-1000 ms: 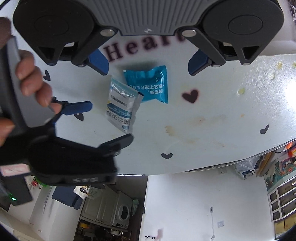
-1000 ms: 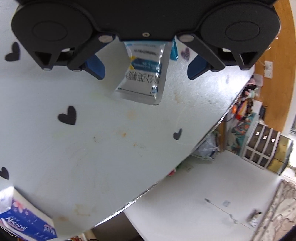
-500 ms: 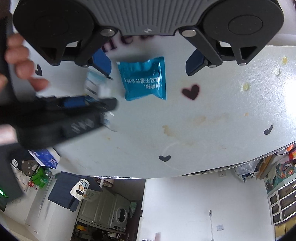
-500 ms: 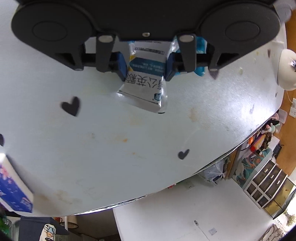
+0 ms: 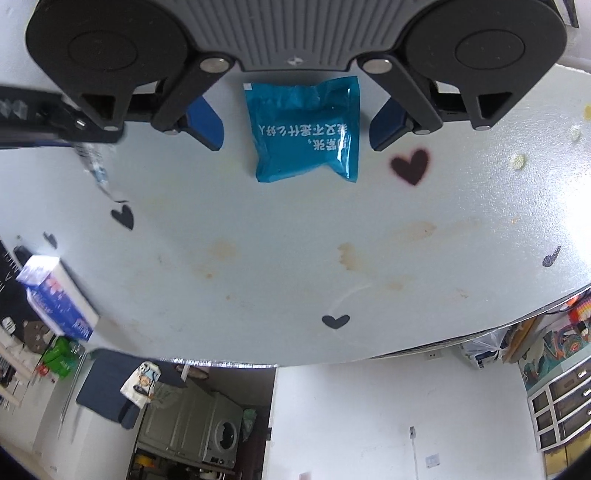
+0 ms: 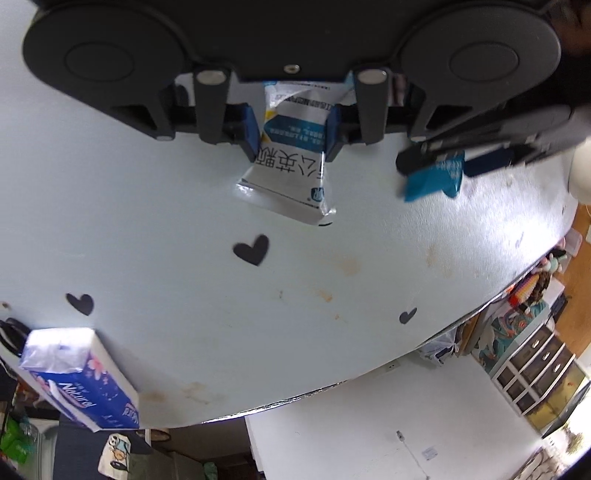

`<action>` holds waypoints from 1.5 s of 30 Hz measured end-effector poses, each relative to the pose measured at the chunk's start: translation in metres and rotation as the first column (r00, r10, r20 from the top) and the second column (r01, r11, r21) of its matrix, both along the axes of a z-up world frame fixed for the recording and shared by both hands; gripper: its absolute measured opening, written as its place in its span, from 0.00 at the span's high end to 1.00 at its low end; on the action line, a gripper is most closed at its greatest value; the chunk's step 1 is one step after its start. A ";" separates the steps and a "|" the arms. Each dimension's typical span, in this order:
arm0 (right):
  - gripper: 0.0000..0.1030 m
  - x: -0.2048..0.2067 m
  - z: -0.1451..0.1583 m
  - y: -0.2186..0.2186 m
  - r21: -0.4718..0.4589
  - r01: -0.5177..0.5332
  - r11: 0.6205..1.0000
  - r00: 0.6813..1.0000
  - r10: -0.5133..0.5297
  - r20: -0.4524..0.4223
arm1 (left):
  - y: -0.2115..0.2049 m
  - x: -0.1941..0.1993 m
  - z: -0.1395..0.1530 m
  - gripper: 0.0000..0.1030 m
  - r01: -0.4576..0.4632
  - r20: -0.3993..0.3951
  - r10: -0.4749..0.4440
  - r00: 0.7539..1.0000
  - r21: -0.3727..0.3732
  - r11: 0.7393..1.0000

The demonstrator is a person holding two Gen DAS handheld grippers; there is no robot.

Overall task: Organize soft objects
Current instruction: 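Carry the blue packet and the white sachet over to the tray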

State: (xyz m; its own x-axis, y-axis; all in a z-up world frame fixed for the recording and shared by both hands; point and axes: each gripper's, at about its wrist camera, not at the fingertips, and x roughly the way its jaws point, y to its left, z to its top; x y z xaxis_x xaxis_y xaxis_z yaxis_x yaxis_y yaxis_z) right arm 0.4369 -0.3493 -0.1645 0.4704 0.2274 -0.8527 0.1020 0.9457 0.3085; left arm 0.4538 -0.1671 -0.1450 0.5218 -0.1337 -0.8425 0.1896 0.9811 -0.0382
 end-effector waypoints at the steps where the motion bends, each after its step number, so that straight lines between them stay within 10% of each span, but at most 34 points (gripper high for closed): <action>1: 0.65 -0.004 0.000 -0.001 -0.005 -0.006 1.000 1.000 0.006 0.003 | -0.001 0.001 -0.001 0.22 -0.001 0.012 0.001 1.000 0.013 1.000; 10: 0.64 -0.035 0.002 -0.007 0.011 -0.049 0.999 0.999 0.049 0.005 | 0.004 -0.005 0.002 0.42 -0.049 0.024 0.048 0.999 0.045 0.998; 45: 0.65 -0.201 0.056 0.040 -0.075 -0.073 0.994 0.987 0.083 0.136 | 0.062 -0.204 0.081 0.43 0.017 0.118 0.001 0.993 -0.153 0.988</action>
